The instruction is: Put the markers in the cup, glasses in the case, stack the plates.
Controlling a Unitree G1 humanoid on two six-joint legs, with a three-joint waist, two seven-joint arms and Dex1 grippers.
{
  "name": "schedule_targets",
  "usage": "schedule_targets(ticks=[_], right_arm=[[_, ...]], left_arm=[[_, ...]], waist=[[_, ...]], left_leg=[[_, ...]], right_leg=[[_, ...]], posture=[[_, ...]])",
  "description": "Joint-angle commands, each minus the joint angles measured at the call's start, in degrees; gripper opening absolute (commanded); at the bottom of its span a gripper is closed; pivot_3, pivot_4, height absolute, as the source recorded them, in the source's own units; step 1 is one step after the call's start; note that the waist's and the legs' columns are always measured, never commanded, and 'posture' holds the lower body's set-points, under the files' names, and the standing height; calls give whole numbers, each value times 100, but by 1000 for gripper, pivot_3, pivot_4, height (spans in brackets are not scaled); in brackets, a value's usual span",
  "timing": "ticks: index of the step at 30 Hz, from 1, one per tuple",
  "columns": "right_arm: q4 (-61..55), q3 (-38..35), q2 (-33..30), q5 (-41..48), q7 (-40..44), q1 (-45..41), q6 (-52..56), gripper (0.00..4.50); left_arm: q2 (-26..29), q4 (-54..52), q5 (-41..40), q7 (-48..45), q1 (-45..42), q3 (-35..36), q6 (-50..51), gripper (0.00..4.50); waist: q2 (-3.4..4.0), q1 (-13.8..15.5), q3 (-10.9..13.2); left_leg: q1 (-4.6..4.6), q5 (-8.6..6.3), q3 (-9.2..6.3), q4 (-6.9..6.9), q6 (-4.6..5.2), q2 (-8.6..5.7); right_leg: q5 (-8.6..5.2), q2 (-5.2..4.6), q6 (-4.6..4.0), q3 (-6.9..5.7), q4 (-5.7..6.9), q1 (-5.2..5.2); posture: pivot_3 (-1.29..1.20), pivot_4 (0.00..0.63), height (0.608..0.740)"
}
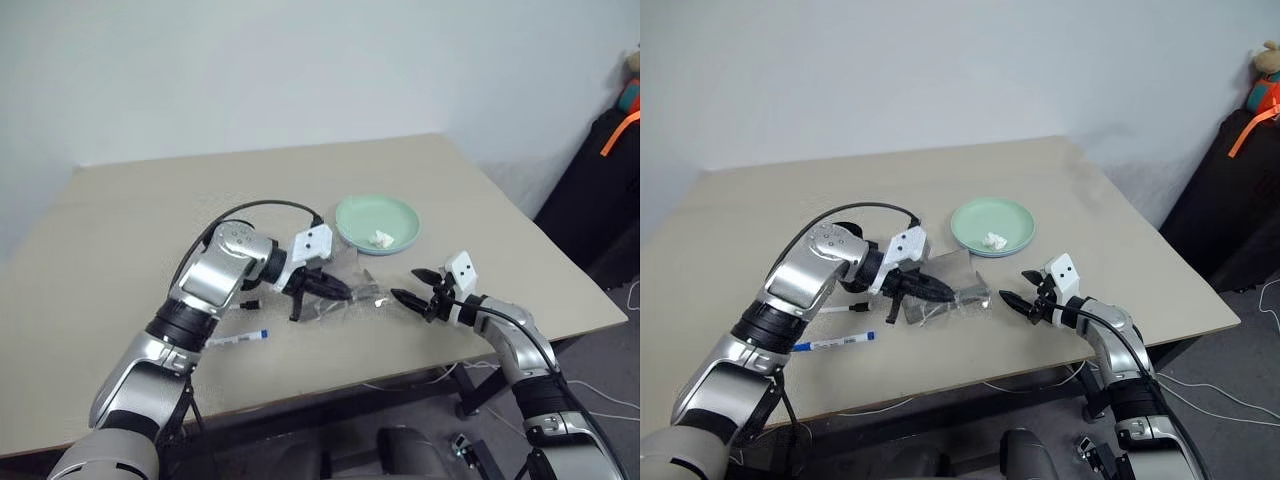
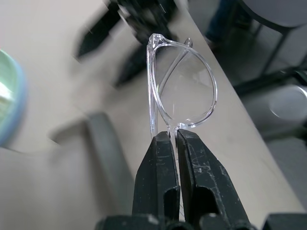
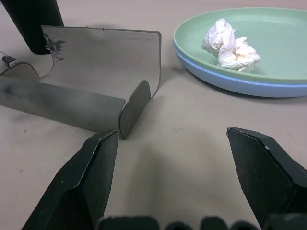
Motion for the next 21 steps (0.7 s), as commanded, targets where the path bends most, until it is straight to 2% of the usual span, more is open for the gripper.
schedule_targets(ticks=[1, 6, 10, 21], right_arm=[[-60, -57, -43, 64, 21, -154, -127, 3913], [148, -46, -5, 40, 38, -219, -257, 3913], [235, -28, 28, 23, 29, -167, -394, 3913], [395, -34, 56, 17, -12, -183, -547, 3913]], left_arm=[[-34, 543, 335, 478, -472, 206, -582, 20], [-222, 1744, 1063, 1224, -910, -23, -1340, 20], [-417, 2335, 1458, 1468, -1050, -177, -1635, 20], [-528, 2380, 1857, 1049, -884, -530, -1562, 20]], waist=[[0, 0, 0], [-1, -5, -1], [-2, -1, -1], [-4, -3, -2]], left_leg=[[1, 0, 1, 0, 0, 0], [4, 0, 5, 0, 0, -1], [1, -2, 5, 0, 3, -2], [-3, -13, 15, 0, 23, -9]], right_leg=[[0, 1, 0, 1, 0, 0], [1, 5, 1, 9, 1, 1], [2, 7, 1, 14, 0, 0], [4, 9, 7, 42, -2, -2]], posture=[[0, 0, 728], [0, 0, 728], [0, 0, 728], [0, 0, 728]])
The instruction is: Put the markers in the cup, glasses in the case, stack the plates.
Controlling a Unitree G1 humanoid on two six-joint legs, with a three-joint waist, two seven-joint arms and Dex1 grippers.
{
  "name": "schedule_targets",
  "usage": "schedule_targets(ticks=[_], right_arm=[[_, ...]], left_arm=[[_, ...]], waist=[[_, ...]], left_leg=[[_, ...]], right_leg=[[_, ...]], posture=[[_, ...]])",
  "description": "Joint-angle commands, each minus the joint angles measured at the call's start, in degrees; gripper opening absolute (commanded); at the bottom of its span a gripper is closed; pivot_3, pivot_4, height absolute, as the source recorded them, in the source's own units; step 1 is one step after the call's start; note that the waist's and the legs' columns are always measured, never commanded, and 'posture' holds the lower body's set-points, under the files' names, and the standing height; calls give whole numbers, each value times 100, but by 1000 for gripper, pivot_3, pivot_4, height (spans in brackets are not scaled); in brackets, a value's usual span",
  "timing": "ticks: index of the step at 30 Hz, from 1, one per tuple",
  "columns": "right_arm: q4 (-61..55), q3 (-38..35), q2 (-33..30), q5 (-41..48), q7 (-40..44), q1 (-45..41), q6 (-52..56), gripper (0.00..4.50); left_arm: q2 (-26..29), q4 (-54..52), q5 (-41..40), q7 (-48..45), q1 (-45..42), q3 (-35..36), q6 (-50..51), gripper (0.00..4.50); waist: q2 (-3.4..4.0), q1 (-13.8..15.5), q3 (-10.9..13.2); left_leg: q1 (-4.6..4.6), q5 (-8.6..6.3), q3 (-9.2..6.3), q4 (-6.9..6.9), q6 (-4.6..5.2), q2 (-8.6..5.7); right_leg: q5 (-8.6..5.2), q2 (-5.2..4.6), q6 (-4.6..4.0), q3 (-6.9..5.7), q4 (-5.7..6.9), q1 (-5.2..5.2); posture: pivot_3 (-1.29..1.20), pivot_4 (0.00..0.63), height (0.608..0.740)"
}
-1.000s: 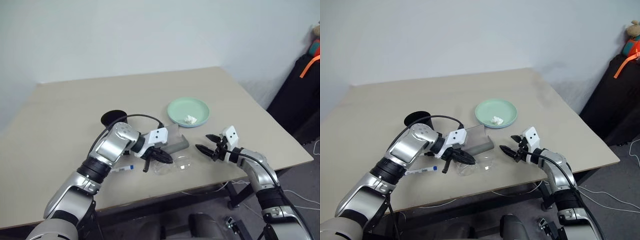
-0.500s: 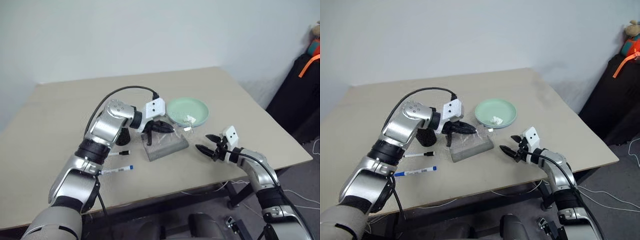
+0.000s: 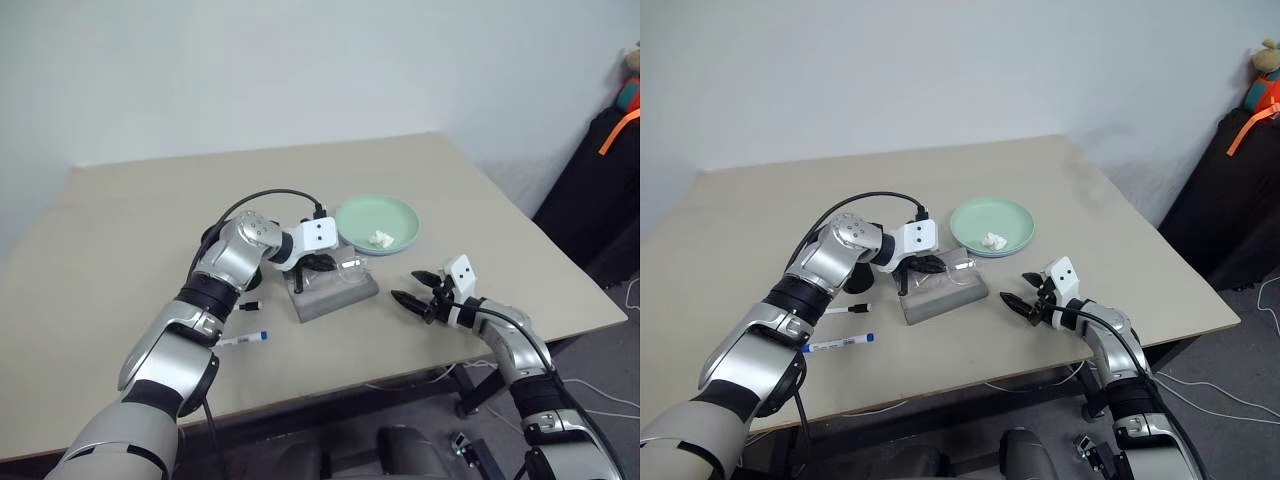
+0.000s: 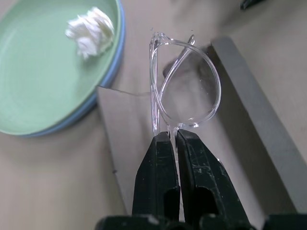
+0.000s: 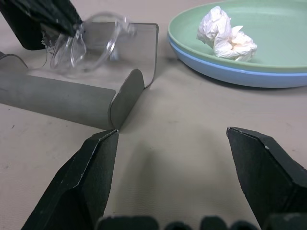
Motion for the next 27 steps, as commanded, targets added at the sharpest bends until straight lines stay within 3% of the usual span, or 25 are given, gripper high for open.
schedule_targets(ticks=[1, 13, 16, 22, 27], right_arm=[[-58, -52, 11, 32, -33, -124, -130, 3913], [-81, -25, 38, 29, -72, -116, -127, 3913], [-76, -19, 45, 30, -76, -138, -113, 3913], [-77, -3, 51, 31, -61, -166, -81, 3913], [-130, 16, 53, 38, -60, -169, -35, 3913]], left_arm=[[-20, -162, 83, -131, -61, -8, 77, 20], [192, -794, 316, -615, 366, -202, 269, 20], [232, -980, 250, -703, 455, -172, 376, 644], [97, -998, 174, -458, 384, 15, 496, 2674], [-150, -916, -55, -175, 166, 365, 627, 2674]], waist=[[0, 0, 0], [0, -4, -1], [-1, -3, -1], [-4, -2, -3], [-5, 1, -3]], left_leg=[[0, 0, 0, 1, 0, 0], [3, 0, 8, 2, 1, 1], [6, 0, 9, 1, 1, 1], [6, 0, 9, 2, 2, 0], [4, 0, 8, 4, 2, 0]], right_leg=[[1, 1, 1, 1, 0, 0], [1, 5, 3, 16, 2, 1], [1, 6, 3, 19, 4, 1], [2, 6, 3, 21, 4, 1], [3, 6, 5, 21, 3, 0]], posture=[[0, 0, 728], [0, 0, 728], [0, 0, 728], [0, 0, 728], [0, 0, 728]])
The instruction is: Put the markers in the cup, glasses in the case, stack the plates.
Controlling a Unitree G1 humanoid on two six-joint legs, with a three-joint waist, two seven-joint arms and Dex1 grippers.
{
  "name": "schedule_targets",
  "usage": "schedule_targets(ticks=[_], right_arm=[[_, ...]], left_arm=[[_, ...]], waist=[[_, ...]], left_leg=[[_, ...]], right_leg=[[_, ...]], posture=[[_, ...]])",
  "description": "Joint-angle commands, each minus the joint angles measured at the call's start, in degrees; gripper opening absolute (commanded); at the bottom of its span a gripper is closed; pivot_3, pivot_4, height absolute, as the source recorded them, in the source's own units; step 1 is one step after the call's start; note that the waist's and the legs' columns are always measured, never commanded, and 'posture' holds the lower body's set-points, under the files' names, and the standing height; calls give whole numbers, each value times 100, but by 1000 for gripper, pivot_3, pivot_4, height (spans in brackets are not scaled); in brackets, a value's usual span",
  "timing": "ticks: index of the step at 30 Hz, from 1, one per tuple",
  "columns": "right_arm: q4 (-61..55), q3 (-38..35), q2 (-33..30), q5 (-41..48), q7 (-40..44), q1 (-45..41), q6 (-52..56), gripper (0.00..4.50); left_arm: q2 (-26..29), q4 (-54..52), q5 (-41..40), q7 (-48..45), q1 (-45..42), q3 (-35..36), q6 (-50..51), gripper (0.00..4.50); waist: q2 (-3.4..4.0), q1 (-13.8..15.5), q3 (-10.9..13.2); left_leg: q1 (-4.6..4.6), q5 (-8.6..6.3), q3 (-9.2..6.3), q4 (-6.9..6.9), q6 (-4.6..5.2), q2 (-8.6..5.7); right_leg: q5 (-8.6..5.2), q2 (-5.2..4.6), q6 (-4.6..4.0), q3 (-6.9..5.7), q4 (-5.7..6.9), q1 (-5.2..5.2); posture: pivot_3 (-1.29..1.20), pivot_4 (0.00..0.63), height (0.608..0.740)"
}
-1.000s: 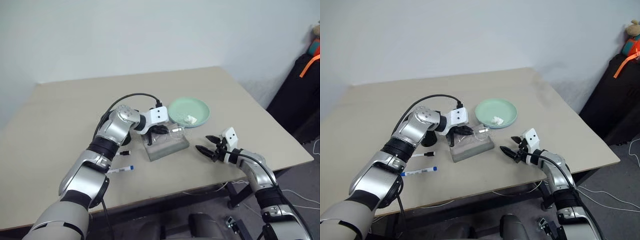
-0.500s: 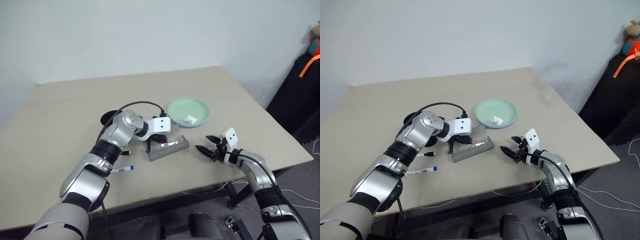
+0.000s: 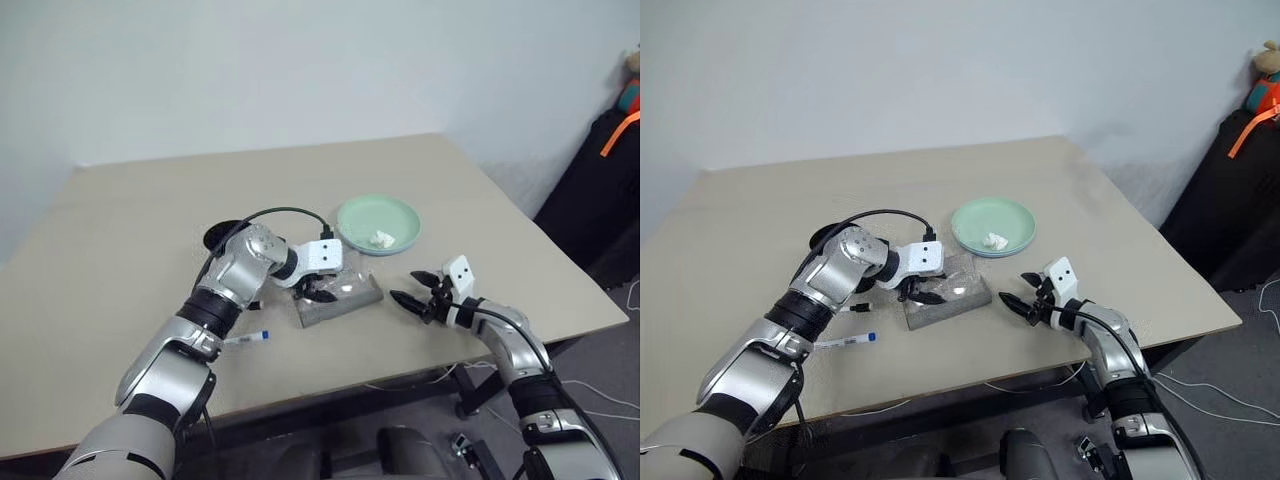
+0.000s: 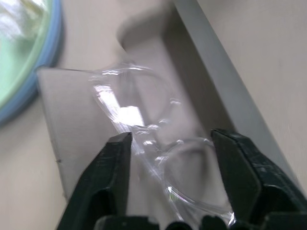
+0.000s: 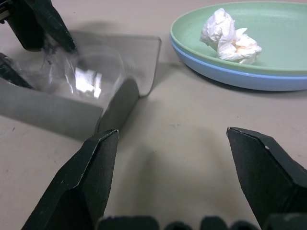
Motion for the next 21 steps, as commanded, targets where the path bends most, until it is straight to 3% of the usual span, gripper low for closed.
schedule_targets(ticks=[1, 10, 13, 19, 21], right_arm=[[-181, -18, 10, 42, -12, -152, -14, 3913], [-192, 1, 2, 54, -18, -206, 43, 3913], [-195, 3, -7, 53, -22, -185, 33, 3913], [-207, 5, -4, 49, -41, -190, 43, 3913], [-272, 16, 0, 51, -54, -155, 61, 3913]], left_arm=[[-100, 4, -223, 242, -360, 384, 45, 2674], [-343, 806, -294, 999, -911, 809, -253, 2674], [-196, 1253, 74, 1385, -994, 627, -852, 2166], [-101, 1882, 711, 1880, -1005, 275, -1522, 91], [-114, 2041, 816, 1958, -996, 219, -1598, 91]], waist=[[0, -1, 0], [-1, -5, 0], [-1, -5, 0], [-2, 2, -1], [-5, 3, -2]], left_leg=[[0, 0, 0, 0, 0, 0], [3, 0, 3, 3, 0, -1], [3, 0, 3, 3, 0, -1], [2, 0, 4, 3, 0, -4], [0, 0, 2, 3, 0, -6]], right_leg=[[1, 0, 1, 1, 0, 0], [7, 2, 10, 5, 1, 0], [7, 2, 11, 6, 1, 0], [9, 2, 13, 9, 0, 1], [10, 1, 15, 9, -1, 1]], posture=[[0, 0, 728], [0, 0, 728], [0, 0, 728], [0, 0, 728], [0, 0, 728]])
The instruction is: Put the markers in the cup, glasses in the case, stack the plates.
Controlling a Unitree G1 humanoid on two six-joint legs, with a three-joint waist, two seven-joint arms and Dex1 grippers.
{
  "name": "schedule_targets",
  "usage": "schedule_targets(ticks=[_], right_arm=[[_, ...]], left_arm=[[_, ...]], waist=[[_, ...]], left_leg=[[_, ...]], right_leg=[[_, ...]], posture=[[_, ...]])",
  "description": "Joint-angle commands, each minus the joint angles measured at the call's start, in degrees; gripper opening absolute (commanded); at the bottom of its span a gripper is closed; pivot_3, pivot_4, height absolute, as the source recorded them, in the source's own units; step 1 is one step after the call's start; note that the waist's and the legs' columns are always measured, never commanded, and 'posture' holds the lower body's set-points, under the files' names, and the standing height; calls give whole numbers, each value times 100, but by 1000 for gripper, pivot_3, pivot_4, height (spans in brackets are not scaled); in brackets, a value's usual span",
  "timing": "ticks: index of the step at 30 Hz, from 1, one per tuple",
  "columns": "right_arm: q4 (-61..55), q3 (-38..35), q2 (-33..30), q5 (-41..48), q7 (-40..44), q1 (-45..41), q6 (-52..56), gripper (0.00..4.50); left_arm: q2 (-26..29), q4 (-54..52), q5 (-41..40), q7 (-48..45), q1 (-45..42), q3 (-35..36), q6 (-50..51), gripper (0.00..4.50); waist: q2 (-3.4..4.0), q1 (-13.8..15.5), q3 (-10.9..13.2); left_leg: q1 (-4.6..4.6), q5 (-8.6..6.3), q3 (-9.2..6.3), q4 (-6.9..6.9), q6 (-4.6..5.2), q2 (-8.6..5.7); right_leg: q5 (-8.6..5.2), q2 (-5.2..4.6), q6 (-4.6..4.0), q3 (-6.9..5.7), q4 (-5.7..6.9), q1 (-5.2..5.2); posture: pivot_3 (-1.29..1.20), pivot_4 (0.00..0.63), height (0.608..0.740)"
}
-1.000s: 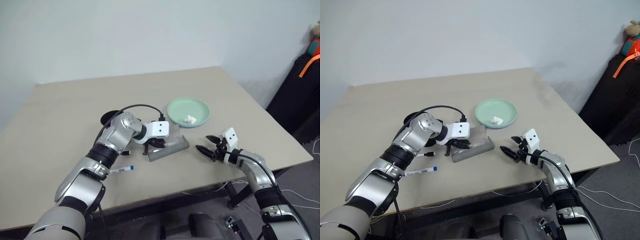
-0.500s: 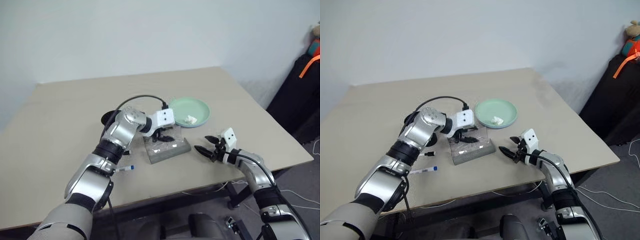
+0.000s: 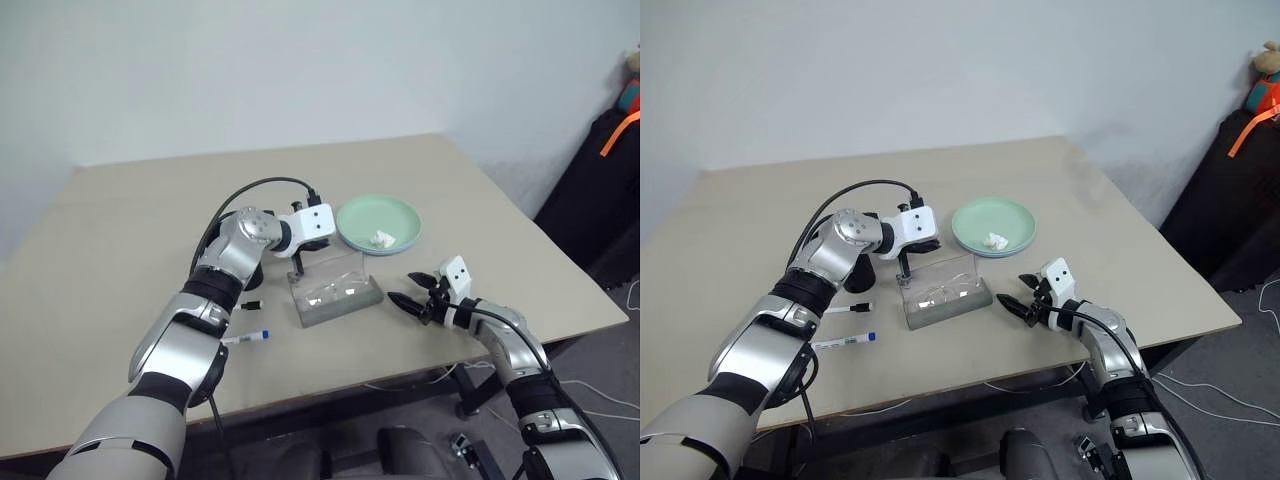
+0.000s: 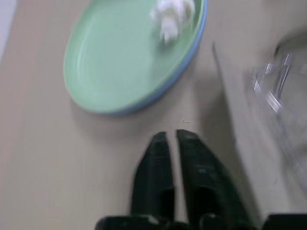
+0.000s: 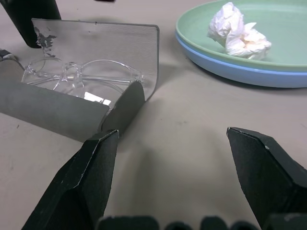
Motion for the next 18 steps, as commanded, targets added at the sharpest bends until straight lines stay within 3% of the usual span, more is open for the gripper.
schedule_targets(ticks=[1, 10, 18], right_arm=[[-291, -56, -2, 54, -45, -125, -3, 3913], [-496, -205, -64, 344, 146, -156, 185, 3913], [-589, -330, -99, 500, 209, -132, 219, 3913]], left_arm=[[27, 134, 231, 157, -203, -90, -205, 91], [210, -919, -320, -1425, 397, -12, 240, 91], [469, -2252, -1014, -2204, 939, 215, 847, 91]], waist=[[-2, -2, 0], [-4, -8, -2], [-4, -9, -2]], left_leg=[[-1, 0, 0, 0, 0, 0], [-4, -4, 3, 0, 7, 1], [0, -4, 6, 2, 7, 3]], right_leg=[[1, 0, 1, 1, -1, 0], [0, 0, 4, 4, -1, -2], [0, 0, 4, 7, 0, -2]], posture=[[0, 0, 728], [0, 0, 728], [0, 0, 728]])
